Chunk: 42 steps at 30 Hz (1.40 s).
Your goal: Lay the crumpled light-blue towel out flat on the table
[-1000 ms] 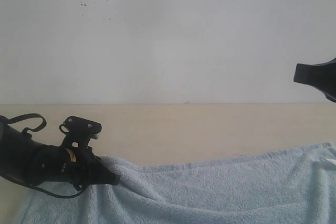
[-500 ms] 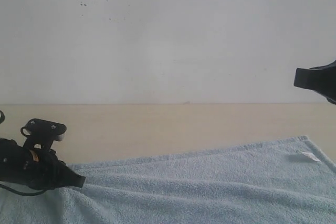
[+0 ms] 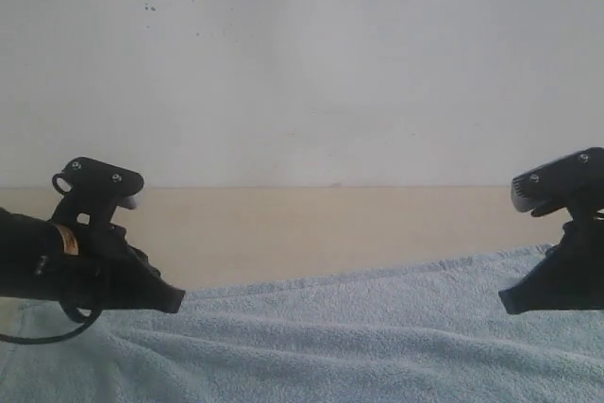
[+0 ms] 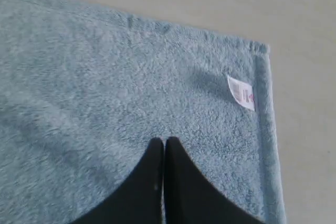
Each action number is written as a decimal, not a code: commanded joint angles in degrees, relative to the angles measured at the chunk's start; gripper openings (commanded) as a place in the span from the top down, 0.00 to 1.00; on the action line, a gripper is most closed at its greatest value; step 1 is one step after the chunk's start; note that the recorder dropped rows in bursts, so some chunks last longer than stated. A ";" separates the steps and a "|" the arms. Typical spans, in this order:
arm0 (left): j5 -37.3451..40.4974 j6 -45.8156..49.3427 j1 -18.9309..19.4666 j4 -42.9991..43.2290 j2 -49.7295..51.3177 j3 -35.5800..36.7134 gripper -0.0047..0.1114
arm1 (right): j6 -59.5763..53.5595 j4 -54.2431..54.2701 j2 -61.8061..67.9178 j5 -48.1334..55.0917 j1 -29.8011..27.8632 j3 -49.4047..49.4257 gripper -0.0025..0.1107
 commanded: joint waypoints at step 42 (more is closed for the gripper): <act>0.64 -5.55 -2.63 -7.43 -13.71 13.58 0.93 | 15.34 -1.32 33.45 -5.86 -11.03 -27.29 0.98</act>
